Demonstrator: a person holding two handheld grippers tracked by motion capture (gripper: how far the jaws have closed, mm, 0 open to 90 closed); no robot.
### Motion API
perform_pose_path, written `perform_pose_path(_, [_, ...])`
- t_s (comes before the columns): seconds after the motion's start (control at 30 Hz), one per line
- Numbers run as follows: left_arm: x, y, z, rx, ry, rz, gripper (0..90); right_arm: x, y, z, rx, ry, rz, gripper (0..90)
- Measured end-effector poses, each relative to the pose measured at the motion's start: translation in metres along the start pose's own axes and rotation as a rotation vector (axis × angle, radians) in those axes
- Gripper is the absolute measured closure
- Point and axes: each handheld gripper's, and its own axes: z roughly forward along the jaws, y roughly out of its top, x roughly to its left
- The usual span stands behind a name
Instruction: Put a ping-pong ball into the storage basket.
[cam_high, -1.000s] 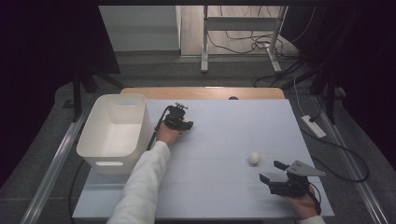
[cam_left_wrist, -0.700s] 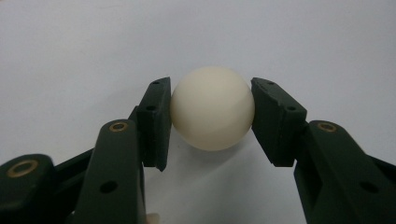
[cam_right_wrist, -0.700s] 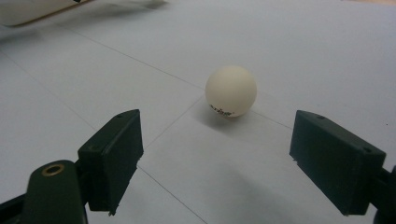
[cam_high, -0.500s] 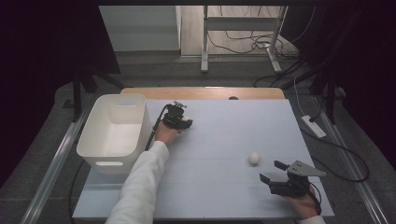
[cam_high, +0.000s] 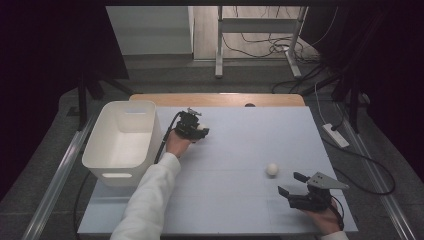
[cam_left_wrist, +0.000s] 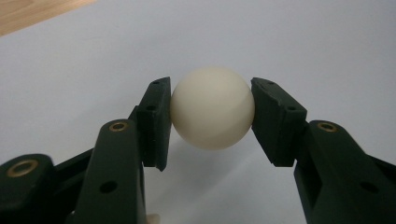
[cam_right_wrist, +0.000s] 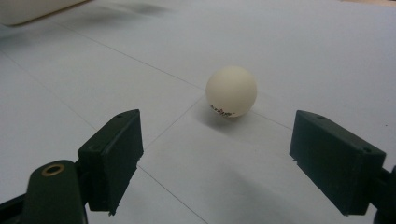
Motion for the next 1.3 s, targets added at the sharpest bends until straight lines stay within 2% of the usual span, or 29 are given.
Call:
perform_pose_path(0.37, [-0.007, -0.006, -0.017, -0.034, -0.018, 0.021, 50.8, 0.001, 0.000, 0.000, -0.001, -0.002, -0.003, 17.3])
perform_pose_path(0.8, [-0.009, -0.012, -0.027, -0.050, -0.028, 0.029, 50.7, 0.001, 0.000, 0.000, 0.000, -0.003, -0.006, 17.3])
perform_pose_path(1.3, [-0.017, -0.013, -0.042, -0.081, -0.046, 0.060, 50.7, 0.001, 0.001, 0.000, 0.001, -0.005, -0.007, 17.3])
